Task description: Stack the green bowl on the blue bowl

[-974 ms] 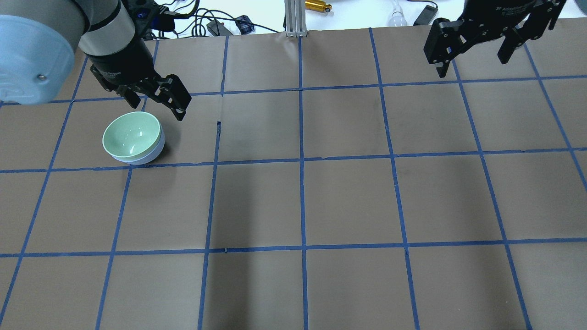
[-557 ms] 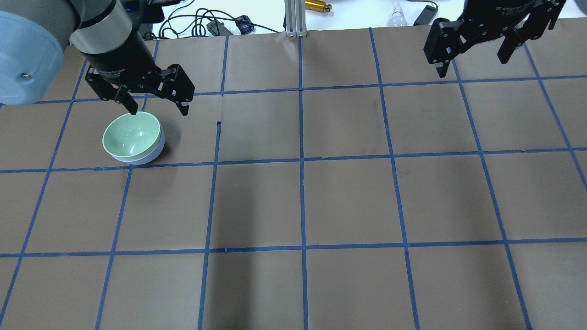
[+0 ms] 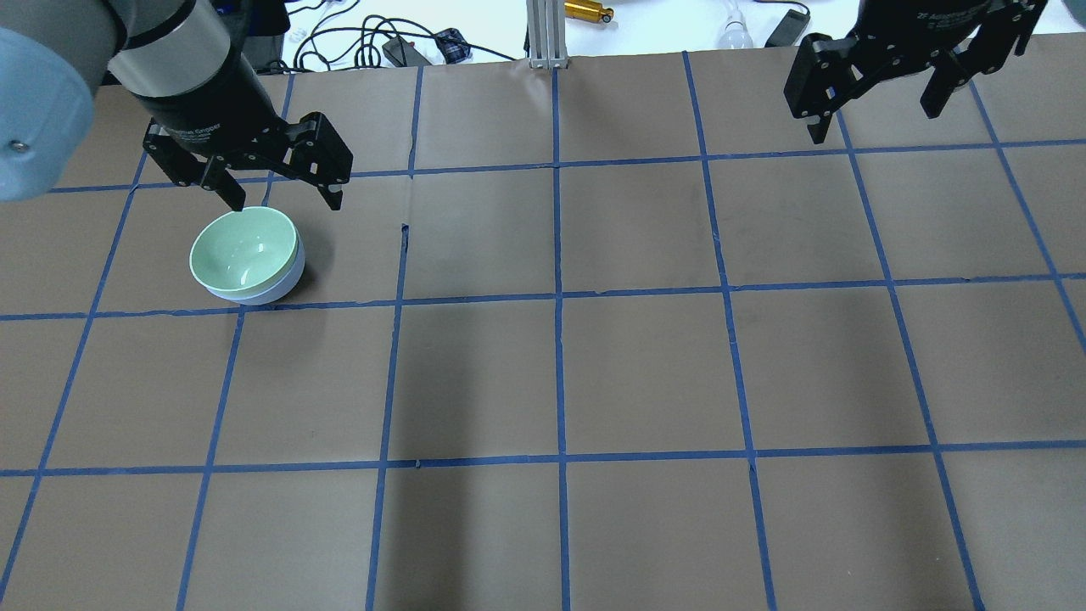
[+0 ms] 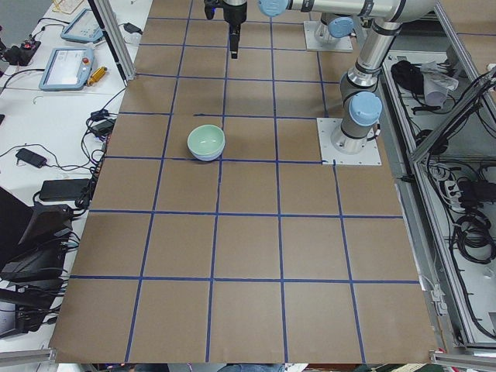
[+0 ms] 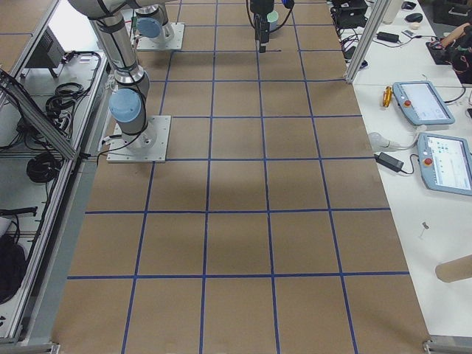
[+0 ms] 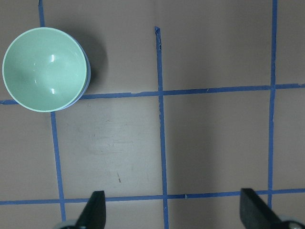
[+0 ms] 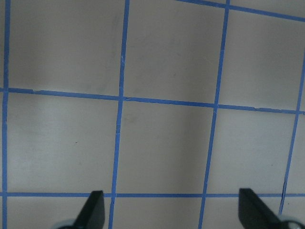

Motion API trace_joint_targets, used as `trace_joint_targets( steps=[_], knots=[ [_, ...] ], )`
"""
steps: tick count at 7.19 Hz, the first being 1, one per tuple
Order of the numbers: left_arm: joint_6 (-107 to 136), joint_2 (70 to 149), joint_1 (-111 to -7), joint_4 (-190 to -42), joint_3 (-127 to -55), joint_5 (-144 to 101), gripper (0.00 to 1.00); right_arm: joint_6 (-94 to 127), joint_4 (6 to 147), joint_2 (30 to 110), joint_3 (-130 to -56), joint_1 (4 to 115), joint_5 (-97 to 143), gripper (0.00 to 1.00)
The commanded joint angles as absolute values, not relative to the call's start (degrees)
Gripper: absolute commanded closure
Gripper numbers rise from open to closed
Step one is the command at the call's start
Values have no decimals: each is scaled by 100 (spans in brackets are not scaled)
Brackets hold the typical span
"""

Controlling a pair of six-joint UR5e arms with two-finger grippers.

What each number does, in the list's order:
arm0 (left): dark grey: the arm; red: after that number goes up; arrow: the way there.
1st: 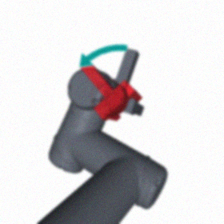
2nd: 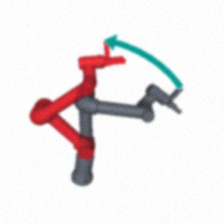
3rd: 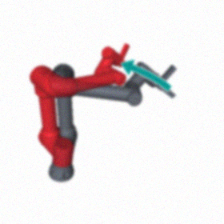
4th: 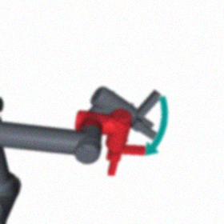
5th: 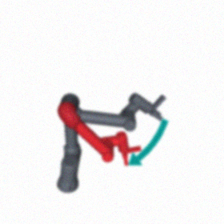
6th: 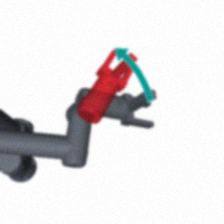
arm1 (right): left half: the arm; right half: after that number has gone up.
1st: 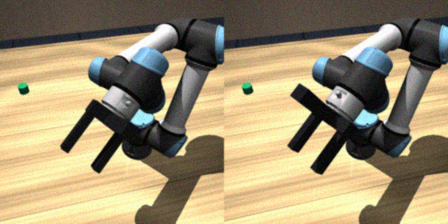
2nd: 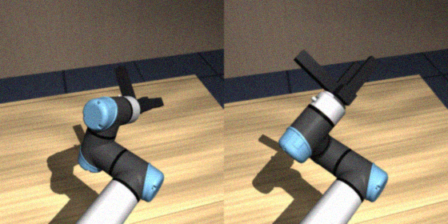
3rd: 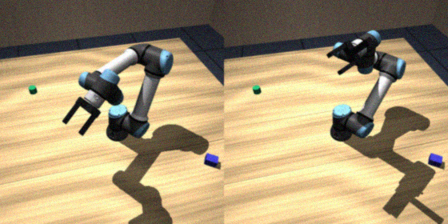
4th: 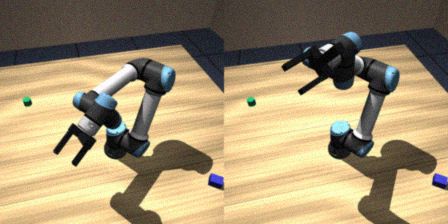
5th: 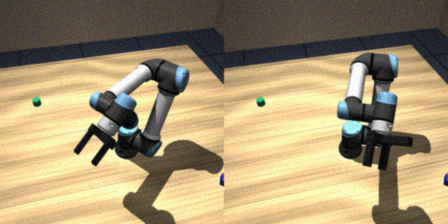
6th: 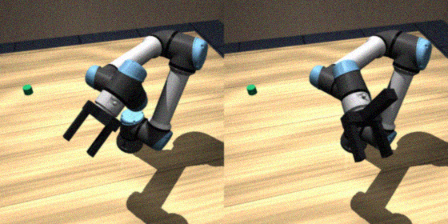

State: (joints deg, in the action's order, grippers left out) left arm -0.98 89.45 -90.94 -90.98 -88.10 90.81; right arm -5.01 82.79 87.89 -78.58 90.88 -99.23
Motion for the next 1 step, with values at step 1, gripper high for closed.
trace_joint_targets(
  steps=[1],
  knots=[
    [-97, 8938, -9088, -9088, -8807, 9079, 0, -501, 8279, 8789, -7857, 9088, -9923, 0]
  ],
)
